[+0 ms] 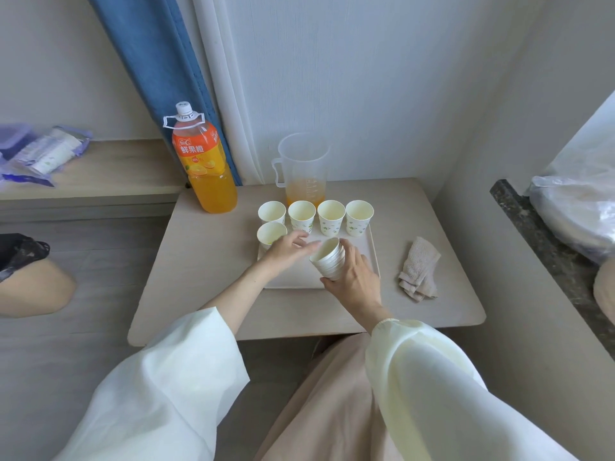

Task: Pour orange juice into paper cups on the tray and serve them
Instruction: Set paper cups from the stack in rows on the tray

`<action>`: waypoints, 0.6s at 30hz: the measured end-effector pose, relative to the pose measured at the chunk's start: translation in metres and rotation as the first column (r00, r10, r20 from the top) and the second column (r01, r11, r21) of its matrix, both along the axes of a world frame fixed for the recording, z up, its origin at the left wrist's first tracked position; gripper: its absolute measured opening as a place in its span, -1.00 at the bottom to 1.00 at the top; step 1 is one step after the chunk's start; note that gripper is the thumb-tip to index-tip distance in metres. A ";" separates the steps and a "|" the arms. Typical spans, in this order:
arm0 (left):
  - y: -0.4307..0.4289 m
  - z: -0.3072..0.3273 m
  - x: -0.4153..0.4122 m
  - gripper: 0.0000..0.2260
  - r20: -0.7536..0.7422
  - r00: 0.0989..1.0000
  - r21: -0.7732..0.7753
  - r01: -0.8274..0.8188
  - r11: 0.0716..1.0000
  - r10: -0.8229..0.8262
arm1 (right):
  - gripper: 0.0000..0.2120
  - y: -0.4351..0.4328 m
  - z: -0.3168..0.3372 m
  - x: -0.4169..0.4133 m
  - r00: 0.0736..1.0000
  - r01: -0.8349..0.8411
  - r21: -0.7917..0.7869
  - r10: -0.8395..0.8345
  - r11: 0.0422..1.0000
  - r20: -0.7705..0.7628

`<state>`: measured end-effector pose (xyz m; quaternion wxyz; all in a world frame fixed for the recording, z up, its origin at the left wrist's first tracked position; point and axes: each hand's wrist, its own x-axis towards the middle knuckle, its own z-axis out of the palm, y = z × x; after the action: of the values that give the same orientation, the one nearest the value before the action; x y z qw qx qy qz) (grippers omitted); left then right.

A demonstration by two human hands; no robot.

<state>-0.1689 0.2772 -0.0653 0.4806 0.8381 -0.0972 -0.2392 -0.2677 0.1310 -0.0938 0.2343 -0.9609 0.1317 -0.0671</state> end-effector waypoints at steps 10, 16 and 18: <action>-0.027 -0.003 -0.032 -0.37 -0.115 0.989 -0.036 0.094 0.995 -0.097 | -0.24 -0.010 0.004 -0.022 0.999 -0.027 -0.015 0.027 1.000 -0.048; -0.039 -0.007 -0.033 -0.32 -0.100 0.992 -0.032 0.076 0.997 -0.079 | -0.25 -0.018 0.002 -0.026 0.998 -0.031 -0.034 0.030 0.999 -0.050; -0.041 -0.006 -0.032 -0.42 -0.095 0.995 -0.054 0.006 0.999 -0.011 | -0.28 -0.020 0.002 -0.025 0.999 -0.035 -0.038 0.033 0.999 -0.043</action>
<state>-0.2004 0.2358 -0.0710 0.5059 0.8121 -0.0843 -0.2782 -0.2926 0.1111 -0.0918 0.2139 -0.9685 0.1189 -0.0453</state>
